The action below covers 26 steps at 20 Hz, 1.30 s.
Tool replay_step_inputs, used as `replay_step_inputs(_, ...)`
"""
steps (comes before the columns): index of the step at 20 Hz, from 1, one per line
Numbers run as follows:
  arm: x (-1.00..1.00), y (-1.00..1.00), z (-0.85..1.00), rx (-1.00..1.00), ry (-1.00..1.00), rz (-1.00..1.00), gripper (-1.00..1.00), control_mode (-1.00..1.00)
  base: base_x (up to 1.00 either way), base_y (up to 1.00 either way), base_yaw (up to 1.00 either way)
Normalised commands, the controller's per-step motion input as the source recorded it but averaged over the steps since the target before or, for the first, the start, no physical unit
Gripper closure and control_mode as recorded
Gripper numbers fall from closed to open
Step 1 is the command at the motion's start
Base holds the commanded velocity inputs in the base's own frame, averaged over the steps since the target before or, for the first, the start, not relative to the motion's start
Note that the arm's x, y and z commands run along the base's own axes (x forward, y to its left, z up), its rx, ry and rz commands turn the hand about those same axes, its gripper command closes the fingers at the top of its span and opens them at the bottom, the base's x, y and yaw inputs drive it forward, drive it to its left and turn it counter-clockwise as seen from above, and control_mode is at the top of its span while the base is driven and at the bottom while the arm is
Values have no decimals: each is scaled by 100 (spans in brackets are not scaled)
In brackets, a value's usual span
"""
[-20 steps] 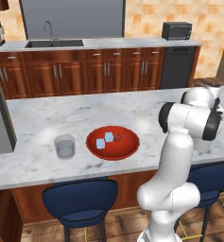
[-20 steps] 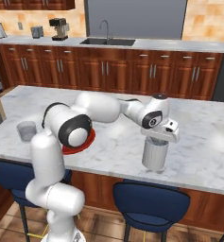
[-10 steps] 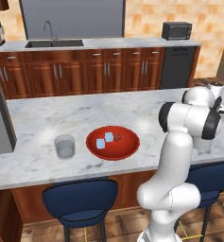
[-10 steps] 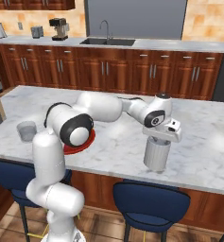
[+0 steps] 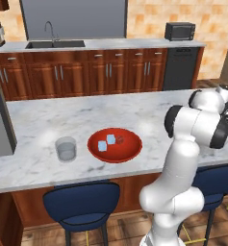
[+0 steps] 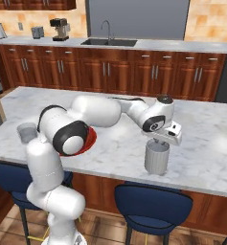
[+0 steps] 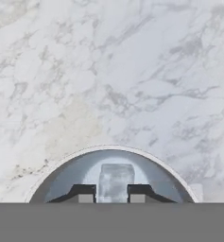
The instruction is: There are four ice cubes in the ice bowl. Place two ice cubes in each glass of water.
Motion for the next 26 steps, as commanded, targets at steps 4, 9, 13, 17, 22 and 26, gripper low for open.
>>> replay_step_inputs(4, -44, 76, 16, 0, -20, 0, 100, -100, 0, 0, 0)
replay_step_inputs(9, -86, 99, 69, -3, -15, 13, 100, -100, 0, 0, 0)
replay_step_inputs(13, -62, 100, 71, -17, 1, 17, 100, -100, 0, 0, 0)
replay_step_inputs(17, -42, 100, 46, -19, 1, 19, 100, -100, 0, 0, 0)
replay_step_inputs(22, -10, 100, 28, -10, 0, 21, 100, -100, 0, 0, 0)
replay_step_inputs(26, 1, 97, 24, -5, 3, 19, 100, -100, 0, 0, 0)
